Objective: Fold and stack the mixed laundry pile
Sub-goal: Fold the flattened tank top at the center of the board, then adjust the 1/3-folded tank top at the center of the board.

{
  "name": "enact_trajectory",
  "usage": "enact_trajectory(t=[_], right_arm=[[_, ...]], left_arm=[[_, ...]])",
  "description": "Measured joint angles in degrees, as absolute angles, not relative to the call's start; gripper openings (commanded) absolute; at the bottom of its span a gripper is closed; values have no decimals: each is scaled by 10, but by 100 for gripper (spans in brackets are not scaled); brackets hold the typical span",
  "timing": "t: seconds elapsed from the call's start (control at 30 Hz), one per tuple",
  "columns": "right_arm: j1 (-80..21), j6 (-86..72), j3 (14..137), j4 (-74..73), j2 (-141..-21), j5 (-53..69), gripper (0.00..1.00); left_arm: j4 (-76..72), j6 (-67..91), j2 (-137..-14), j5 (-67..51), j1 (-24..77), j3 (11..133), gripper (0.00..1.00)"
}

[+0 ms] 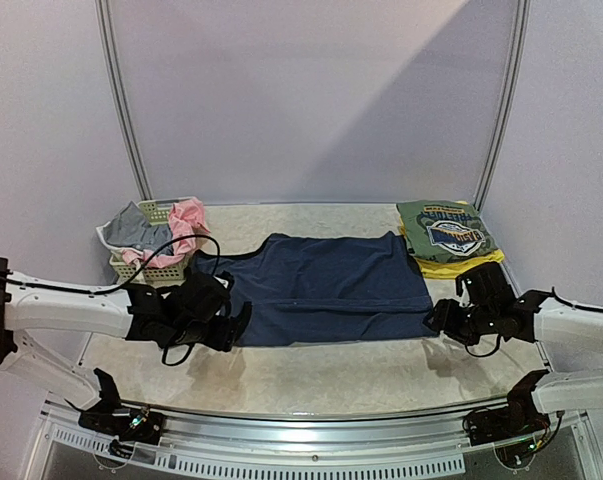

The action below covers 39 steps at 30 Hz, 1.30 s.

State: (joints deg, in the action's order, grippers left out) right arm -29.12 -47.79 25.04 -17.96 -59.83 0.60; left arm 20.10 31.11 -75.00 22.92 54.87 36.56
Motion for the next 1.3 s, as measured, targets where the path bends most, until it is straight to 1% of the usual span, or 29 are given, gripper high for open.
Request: enact_trajectory(t=[0.2,0.47,0.8,0.83,0.87,0.97,1.03,1.07,1.3], right_arm=[[-291,-478,250,-131,-692,22,57],[-291,-477,259,-111,-721,-13,54],[-292,-476,260,-126,-724,-58,29],[-292,-474,260,-126,-725,-58,26],[-292,-476,260,-125,-728,-58,22],[-292,-472,260,-116,-736,-57,7],[-292,-472,260,-109,-743,-57,0],[-292,-471,260,-105,-746,-57,0],[-292,-459,279,-119,-757,-53,0]], left_arm=[[153,311,-804,227,549,356,70],[118,309,-836,234,549,356,66],[85,300,-873,237,548,352,50],[83,300,-876,236,548,352,48],[80,300,-879,236,548,352,43],[73,299,-887,237,548,352,18],[67,296,-891,236,548,352,3],[64,297,-893,236,548,352,0],[79,290,-889,241,548,356,0]])
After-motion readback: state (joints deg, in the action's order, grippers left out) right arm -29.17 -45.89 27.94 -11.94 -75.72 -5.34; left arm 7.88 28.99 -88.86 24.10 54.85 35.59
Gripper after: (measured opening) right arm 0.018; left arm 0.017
